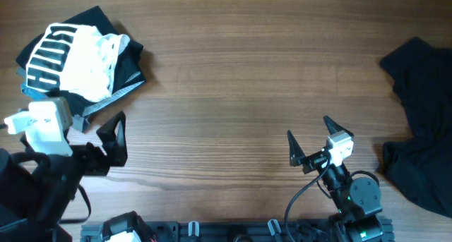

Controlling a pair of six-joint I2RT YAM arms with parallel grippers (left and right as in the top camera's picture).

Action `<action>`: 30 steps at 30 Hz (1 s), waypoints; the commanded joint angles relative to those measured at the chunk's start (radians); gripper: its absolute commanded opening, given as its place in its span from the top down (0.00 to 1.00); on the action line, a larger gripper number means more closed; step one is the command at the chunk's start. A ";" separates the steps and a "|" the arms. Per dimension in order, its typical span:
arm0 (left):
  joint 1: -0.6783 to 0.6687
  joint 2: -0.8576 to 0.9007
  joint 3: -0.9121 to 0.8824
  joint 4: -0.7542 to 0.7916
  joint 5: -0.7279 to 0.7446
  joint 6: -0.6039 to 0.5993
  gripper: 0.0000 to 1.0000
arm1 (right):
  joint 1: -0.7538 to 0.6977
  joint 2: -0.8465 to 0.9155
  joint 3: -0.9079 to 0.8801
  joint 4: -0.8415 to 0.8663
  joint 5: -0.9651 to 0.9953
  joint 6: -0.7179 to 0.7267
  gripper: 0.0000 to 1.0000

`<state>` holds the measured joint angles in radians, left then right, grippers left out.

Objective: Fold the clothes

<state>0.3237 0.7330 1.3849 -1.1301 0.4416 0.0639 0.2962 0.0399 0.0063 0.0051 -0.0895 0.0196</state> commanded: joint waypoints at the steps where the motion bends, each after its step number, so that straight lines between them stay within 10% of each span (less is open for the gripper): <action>1: -0.079 -0.091 -0.154 0.195 -0.002 -0.012 0.00 | -0.005 -0.009 -0.001 0.002 -0.016 -0.017 0.00; 13: -0.188 -0.569 -0.915 0.819 0.011 -0.106 0.00 | -0.005 -0.009 -0.001 0.002 -0.016 -0.016 0.00; 30: -0.212 -0.730 -1.270 1.117 -0.005 -0.128 0.00 | -0.005 -0.009 -0.001 0.002 -0.016 -0.017 0.00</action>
<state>0.1184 0.0139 0.1909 -0.0544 0.4423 -0.0551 0.2962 0.0399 0.0063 0.0044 -0.0898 0.0196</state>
